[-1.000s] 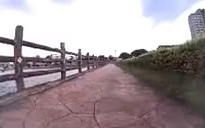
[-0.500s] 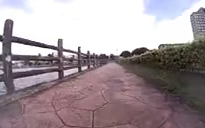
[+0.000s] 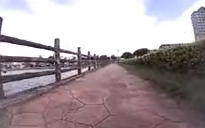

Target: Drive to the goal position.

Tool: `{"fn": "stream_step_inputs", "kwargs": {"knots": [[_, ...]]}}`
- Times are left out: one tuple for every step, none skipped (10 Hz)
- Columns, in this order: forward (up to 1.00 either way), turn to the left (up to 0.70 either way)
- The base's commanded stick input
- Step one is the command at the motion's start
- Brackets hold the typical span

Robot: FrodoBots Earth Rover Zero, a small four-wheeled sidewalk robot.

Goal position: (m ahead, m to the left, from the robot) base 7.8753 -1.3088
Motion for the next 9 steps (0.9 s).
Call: {"fn": "stream_step_inputs", "kwargs": {"knots": [[0.7, 0.11], [0.7, 0.11], [0.7, 0.11], [0.7, 0.1], [0.7, 0.07], [0.7, 0.03], [0.7, -0.02], [0.7, -0.03], [0.7, 0.01]]}}
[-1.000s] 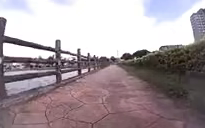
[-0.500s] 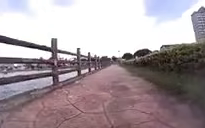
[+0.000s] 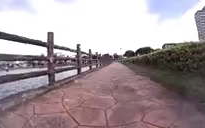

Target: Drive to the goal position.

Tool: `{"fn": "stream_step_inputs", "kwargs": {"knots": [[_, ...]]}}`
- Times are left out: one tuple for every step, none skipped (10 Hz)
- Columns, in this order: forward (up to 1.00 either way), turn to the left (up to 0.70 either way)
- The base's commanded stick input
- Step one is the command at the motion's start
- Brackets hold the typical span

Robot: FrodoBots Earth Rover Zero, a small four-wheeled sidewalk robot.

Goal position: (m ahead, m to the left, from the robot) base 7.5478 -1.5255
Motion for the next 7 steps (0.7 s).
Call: {"fn": "stream_step_inputs", "kwargs": {"knots": [[0.7, 0.04], [0.7, 0.04], [0.7, 0.05], [0.7, 0.05], [0.7, 0.05], [0.7, 0.06], [0.7, 0.06]]}}
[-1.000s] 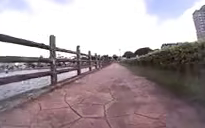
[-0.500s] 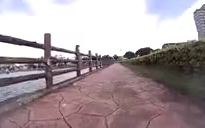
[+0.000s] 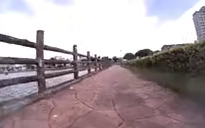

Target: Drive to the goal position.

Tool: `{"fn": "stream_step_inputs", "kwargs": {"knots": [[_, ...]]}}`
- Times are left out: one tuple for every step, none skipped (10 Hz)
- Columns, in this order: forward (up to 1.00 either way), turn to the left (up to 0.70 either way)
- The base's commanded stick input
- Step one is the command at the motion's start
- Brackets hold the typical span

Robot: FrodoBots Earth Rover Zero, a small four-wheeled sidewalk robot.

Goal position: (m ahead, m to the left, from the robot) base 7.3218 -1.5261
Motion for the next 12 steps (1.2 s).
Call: {"fn": "stream_step_inputs", "kwargs": {"knots": [[0.7, 0.06], [0.7, 0.06], [0.7, 0.06], [0.7, 0.06], [0.7, 0.08], [0.7, 0.1], [0.7, 0.1], [0.7, 0.03], [0.7, -0.07], [0.7, -0.01], [0.7, 0.03], [0.7, 0.04]]}}
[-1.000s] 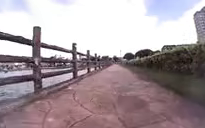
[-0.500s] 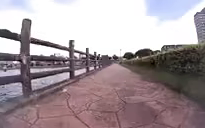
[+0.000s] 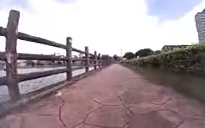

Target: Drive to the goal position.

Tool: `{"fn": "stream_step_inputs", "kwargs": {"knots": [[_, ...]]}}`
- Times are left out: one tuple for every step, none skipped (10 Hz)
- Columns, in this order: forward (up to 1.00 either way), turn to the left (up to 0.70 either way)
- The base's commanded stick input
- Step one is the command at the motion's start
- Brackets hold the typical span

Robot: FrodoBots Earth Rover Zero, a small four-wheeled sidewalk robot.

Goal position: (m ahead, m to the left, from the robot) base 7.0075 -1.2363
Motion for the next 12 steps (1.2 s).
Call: {"fn": "stream_step_inputs", "kwargs": {"knots": [[0.7, 0.05], [0.7, 0.07], [0.7, 0.07], [0.7, 0.07], [0.7, 0.07], [0.7, 0.07], [0.7, 0.1], [0.7, 0.07], [0.7, 0.04], [0.57, -0.17], [0.0, -0.7], [0.0, -0.7]]}}
